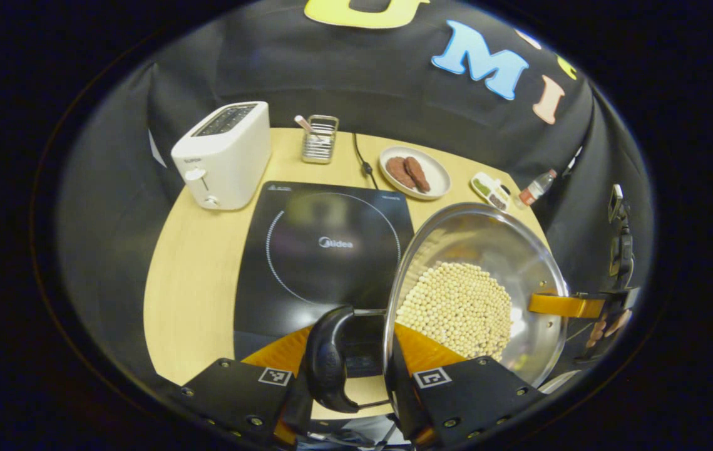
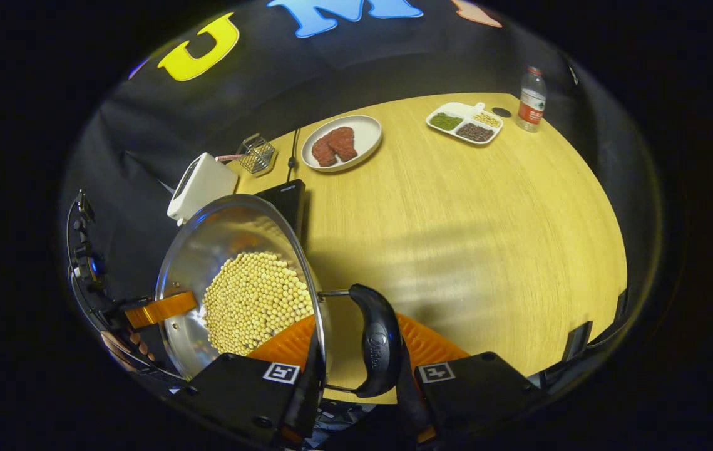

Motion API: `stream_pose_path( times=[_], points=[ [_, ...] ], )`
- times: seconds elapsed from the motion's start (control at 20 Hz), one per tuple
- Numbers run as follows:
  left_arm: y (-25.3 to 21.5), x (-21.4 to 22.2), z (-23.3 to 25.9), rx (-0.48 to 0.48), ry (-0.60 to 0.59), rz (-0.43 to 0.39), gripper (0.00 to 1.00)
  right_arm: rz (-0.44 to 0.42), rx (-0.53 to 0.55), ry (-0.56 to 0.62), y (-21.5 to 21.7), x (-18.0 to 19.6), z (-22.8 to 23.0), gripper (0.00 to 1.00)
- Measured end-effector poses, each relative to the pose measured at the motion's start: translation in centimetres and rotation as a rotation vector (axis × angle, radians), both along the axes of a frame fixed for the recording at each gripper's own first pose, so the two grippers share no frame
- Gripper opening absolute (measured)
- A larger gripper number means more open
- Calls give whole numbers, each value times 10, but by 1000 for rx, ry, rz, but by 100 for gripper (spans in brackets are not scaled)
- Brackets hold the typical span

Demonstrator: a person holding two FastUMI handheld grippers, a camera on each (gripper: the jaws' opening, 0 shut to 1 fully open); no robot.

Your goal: First push the handle of the pot to place it horizontally, then grasp the pot with both hands and set it on the induction cooktop.

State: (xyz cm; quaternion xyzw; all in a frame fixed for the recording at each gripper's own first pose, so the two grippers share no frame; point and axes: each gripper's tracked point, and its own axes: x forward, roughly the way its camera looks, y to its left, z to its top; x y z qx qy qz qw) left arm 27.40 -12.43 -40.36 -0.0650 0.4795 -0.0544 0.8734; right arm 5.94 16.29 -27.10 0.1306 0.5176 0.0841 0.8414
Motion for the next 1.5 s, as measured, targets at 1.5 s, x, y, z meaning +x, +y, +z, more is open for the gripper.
stream_pose_path(
  times=[1.5],
  points=[
    [0,-4,1,24,-62,5,55,-98,113,0,124,138,-73,54]
  ],
)
